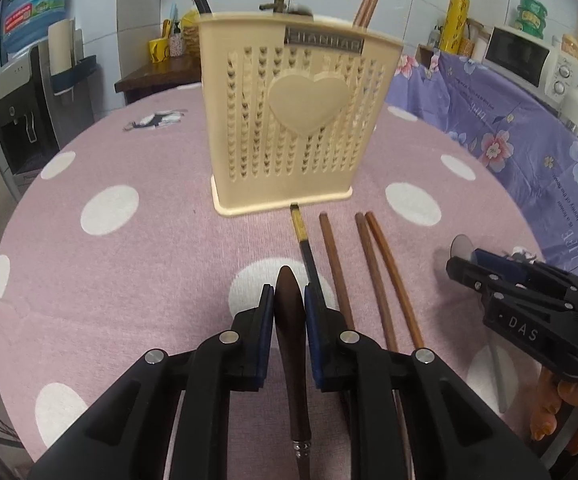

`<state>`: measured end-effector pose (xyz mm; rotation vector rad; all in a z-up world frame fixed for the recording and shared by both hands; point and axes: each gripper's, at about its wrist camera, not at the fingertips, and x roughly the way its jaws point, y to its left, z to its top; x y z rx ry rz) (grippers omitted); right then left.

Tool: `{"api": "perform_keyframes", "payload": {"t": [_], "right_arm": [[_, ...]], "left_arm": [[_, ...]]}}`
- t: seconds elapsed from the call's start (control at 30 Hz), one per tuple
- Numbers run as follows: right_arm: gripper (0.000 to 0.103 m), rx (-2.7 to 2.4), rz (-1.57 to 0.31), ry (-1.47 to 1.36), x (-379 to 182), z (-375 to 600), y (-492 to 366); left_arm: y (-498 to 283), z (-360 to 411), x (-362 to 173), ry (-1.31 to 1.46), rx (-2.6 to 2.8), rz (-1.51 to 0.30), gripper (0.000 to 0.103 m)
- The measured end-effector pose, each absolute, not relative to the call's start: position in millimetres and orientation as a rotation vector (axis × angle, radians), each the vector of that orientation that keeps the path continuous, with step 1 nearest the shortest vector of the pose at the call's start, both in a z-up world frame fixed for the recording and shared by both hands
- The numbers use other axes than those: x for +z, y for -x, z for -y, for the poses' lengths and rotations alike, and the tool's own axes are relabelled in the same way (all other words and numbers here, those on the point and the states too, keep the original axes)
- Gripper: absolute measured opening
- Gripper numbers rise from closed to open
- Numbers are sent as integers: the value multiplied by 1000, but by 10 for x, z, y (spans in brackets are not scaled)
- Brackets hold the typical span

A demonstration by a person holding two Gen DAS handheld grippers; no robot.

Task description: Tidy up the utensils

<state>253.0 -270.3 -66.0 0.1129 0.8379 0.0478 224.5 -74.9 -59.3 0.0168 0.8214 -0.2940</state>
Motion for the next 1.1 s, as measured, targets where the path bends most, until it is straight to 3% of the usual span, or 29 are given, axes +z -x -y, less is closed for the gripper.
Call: {"api": "perform_keyframes", "payload": {"t": [0.37,0.63,0.7,0.83,1.0,1.1], "right_arm": [[37,105,-707,-150,-22,2785,-2183],[37,157,-663,-190,175,2818,-2064],[17,166,-658,-186,186,2809,-2066],[12,158,-656,-172,166,2783,-2074],[12,174,-690,-171,45,2772,-2174],[23,161,-711,-146,-59,2729,-2251]], "left_arm": [[-1922,502,110,21,-309,-639,16],[-1882,416,247,37,-303,-601,16],[-1888,406,260,39,-304,-597,16],[-1883,400,263,39,-307,-592,16],[-1907,381,251,46,-304,-589,16],[-1912,380,255,44,-305,-588,16]]}}
